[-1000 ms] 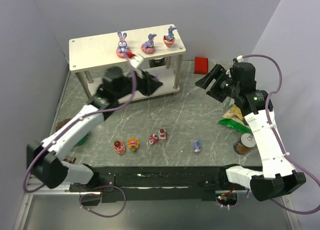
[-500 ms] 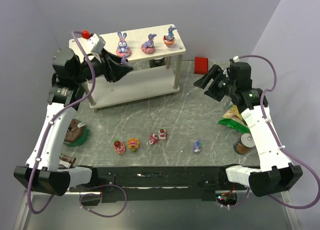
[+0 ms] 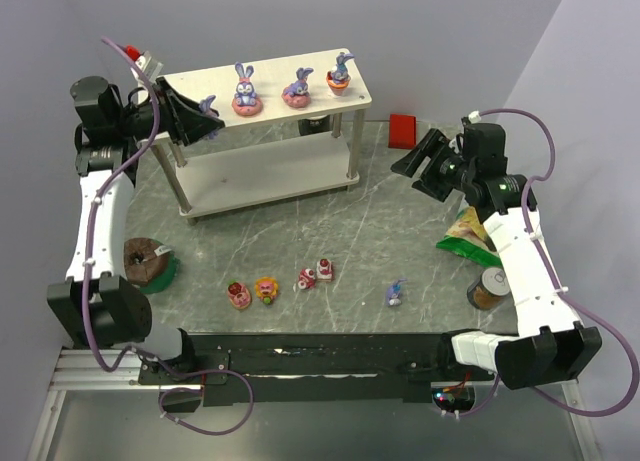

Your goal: Place and organize the plastic toys onto the shelf

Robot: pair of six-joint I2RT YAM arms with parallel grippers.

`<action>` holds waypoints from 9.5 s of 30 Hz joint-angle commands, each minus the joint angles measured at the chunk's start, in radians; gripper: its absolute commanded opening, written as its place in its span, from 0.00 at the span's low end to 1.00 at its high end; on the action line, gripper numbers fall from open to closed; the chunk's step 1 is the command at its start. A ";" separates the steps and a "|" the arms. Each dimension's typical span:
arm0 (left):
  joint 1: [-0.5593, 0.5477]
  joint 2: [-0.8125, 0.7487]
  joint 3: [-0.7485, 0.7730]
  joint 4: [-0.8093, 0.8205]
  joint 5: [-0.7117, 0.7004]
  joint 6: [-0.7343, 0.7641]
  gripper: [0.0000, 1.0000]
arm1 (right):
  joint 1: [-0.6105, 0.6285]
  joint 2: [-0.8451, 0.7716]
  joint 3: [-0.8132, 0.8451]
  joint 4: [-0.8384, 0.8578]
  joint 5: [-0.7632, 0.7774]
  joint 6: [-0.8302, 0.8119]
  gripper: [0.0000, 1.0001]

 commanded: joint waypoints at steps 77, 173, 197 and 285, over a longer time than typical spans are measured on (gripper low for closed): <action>0.048 0.164 0.416 -0.183 -0.098 0.062 0.27 | -0.003 0.049 -0.009 0.072 -0.035 0.010 0.76; 0.080 0.223 0.249 -0.413 -0.296 0.479 0.82 | 0.011 0.062 -0.041 0.113 -0.064 0.006 0.75; 0.108 0.241 0.237 -0.389 -0.334 0.430 0.52 | 0.013 0.078 -0.050 0.128 -0.072 0.012 0.75; -0.701 -0.184 -0.268 -0.182 -0.567 0.258 0.96 | 0.214 0.069 -0.484 -0.166 0.098 0.036 0.00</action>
